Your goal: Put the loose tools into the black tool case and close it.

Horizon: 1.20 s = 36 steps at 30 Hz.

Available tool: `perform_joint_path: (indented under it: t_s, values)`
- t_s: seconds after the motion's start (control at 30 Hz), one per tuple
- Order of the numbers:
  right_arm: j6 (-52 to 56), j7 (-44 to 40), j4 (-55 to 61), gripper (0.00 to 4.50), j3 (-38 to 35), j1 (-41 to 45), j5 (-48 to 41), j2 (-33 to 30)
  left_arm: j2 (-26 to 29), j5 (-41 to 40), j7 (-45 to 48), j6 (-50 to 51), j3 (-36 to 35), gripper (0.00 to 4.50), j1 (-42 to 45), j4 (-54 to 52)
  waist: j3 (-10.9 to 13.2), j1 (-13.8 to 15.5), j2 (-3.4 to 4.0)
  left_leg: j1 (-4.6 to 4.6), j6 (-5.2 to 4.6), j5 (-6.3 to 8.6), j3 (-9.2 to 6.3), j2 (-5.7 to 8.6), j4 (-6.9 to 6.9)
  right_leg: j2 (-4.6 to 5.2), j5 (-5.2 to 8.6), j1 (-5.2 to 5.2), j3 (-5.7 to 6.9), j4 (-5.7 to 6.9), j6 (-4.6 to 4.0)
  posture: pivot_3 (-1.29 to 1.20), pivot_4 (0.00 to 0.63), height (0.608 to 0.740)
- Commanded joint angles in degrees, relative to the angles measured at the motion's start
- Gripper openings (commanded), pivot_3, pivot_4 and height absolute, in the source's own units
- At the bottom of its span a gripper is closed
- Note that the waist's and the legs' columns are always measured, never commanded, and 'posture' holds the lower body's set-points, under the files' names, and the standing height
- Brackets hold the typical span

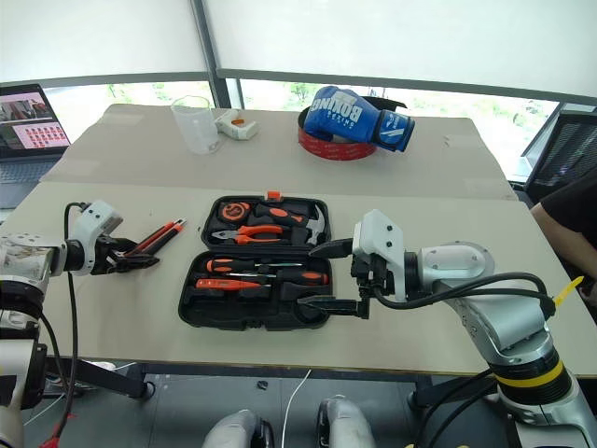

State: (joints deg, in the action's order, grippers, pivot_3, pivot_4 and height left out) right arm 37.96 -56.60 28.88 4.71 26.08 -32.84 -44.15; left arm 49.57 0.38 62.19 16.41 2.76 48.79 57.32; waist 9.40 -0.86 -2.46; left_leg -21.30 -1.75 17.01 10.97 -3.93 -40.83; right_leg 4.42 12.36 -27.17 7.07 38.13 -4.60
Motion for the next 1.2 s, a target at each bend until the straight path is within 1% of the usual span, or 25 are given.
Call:
perform_joint_path:
  t_s: [0.03,0.07,0.13,0.2,0.3,0.4,0.47,0.57,0.63,0.67,0.77,0.87,0.9,0.97,1.07,1.2]
  values:
    - [0.1,0.4,1.9,4.5,-3.1,-0.5,-1.0,-1.4,1.0,1.5,0.9,-1.2,0.5,1.86,0.4,3.1,0.0,0.0,0.0,0.02,0.0,0.0,0.0,0.0,0.0,0.01,0.0,0.01,-0.02,0.04,0.01,0.0,0.15,0.714]
    - [0.2,0.4,1.9,4.5,-3.3,-0.7,-1.1,-1.7,1.4,0.7,2.1,-0.9,-0.2,1.74,0.5,2.7,0.0,0.0,0.0,0.03,0.0,0.0,0.0,0.0,0.0,0.01,0.0,0.01,-0.02,0.04,0.0,0.0,0.15,0.714]
    - [0.4,0.1,2.0,4.5,-3.5,-1.1,-1.4,-2.2,2.3,-1.2,4.3,-0.6,-1.9,1.74,0.5,1.1,0.0,-0.1,0.0,0.04,0.0,0.0,0.0,-0.02,0.0,0.0,0.0,0.0,-0.03,0.05,0.0,0.0,0.15,0.714]
    - [0.9,-0.4,2.2,4.5,-4.0,-1.7,-2.2,-2.9,3.3,-4.1,7.7,-0.1,-4.0,1.74,-0.4,-3.7,0.0,-0.1,-0.01,0.03,0.0,0.0,-0.01,-0.02,0.01,-0.01,0.01,0.0,-0.02,0.05,-0.01,0.0,0.15,0.714]
    - [2.0,-1.7,3.4,4.5,-5.6,-3.5,-4.6,-4.5,6.4,-11.6,15.4,4.3,-8.3,1.74,-5.8,-21.6,0.0,-0.1,-0.05,-0.06,0.0,-0.01,-0.02,-0.04,-0.02,0.0,0.01,-0.06,0.01,0.04,-0.02,0.0,0.15,0.714]
    - [1.5,-1.3,4.2,4.5,-6.3,-5.3,-4.5,-5.6,9.4,-16.6,19.6,8.5,-9.7,1.74,-13.7,-39.9,0.0,0.1,-0.07,-0.18,0.0,-0.01,-0.06,-0.04,-0.09,0.04,0.01,-0.13,0.0,0.02,-0.02,0.0,0.15,0.714]
    - [1.1,-0.9,4.4,4.5,-6.4,-6.2,-4.0,-5.8,10.5,-20.5,21.8,10.8,-10.0,1.74,-18.0,-50.9,0.0,0.1,-0.05,-0.15,-0.01,0.0,-0.05,0.0,-0.08,0.07,0.03,-0.1,-0.03,-0.01,0.04,0.0,0.15,0.714]
    - [0.7,-0.9,4.9,4.5,-6.3,-7.1,-3.7,-6.1,11.3,-21.7,22.7,11.7,-7.5,1.74,-21.6,-60.4,0.0,0.4,-0.04,-0.09,0.0,0.0,-0.06,0.02,-0.08,0.08,0.07,-0.02,-0.06,-0.01,0.09,0.0,0.15,0.714]
    - [0.7,-1.3,5.5,4.5,-6.3,-7.6,-4.0,-6.4,10.3,-20.5,23.6,9.9,-3.3,1.74,-22.2,-64.4,0.0,0.5,-0.05,-0.08,0.0,0.0,-0.07,0.0,-0.06,0.05,0.06,-0.02,-0.05,-0.01,0.1,0.0,0.15,0.714]
    - [0.7,-1.3,5.7,4.5,-6.2,-7.6,-4.1,-6.5,9.9,-20.1,23.9,9.3,-1.7,1.74,-22.0,-65.4,0.0,0.7,-0.04,-0.05,0.01,0.0,-0.11,0.0,-0.04,0.04,0.05,0.0,-0.05,0.01,0.12,0.0,0.15,0.714]
    - [1.3,-0.3,6.3,4.5,-6.2,-7.4,-4.4,-6.4,5.6,-19.4,23.2,11.3,4.4,1.74,-18.5,-65.1,0.0,1.1,0.0,0.02,0.03,-0.01,-0.14,0.01,0.0,0.0,0.04,0.06,-0.06,0.02,0.13,0.0,0.15,0.714]
    - [1.6,0.8,7.3,4.5,-6.7,-8.3,-4.5,-6.4,4.0,-17.3,24.5,10.6,8.9,1.74,-16.5,-64.0,0.0,1.0,-0.01,0.0,0.02,-0.01,-0.15,0.01,0.0,-0.08,0.04,0.06,-0.08,0.01,0.13,0.0,0.15,0.714]
    - [1.6,1.2,7.7,4.5,-6.9,-8.9,-4.5,-6.4,3.3,-17.3,24.7,11.8,10.4,1.74,-15.6,-64.1,0.0,1.0,-0.01,0.0,0.02,-0.01,-0.15,0.0,-0.01,-0.1,0.04,0.06,-0.1,0.01,0.12,0.0,0.15,0.714]
    - [1.9,2.2,8.5,4.5,-7.2,-9.6,-4.6,-6.3,2.7,-16.4,25.2,11.6,12.7,1.74,-14.7,-63.9,0.0,1.1,-0.01,-0.01,0.02,-0.03,-0.15,0.01,0.0,-0.1,0.06,0.05,-0.07,-0.01,0.09,0.0,0.15,0.714]
    - [2.1,3.4,9.5,4.5,-7.5,-10.4,-4.9,-6.3,2.8,-12.4,25.5,7.9,15.7,1.74,-14.0,-60.8,0.0,1.2,-0.01,-0.02,0.01,-0.03,-0.14,0.05,-0.01,-0.08,0.06,0.06,-0.08,-0.03,0.09,0.0,0.15,0.714]
    - [2.2,5.0,10.7,4.5,-8.4,-12.1,-5.2,-6.4,2.8,-10.3,26.2,4.5,16.4,1.74,-12.9,-56.0,0.0,1.3,-0.01,-0.02,0.01,-0.02,-0.15,0.04,-0.03,-0.06,0.06,0.07,-0.08,-0.03,0.1,0.0,0.15,0.714]
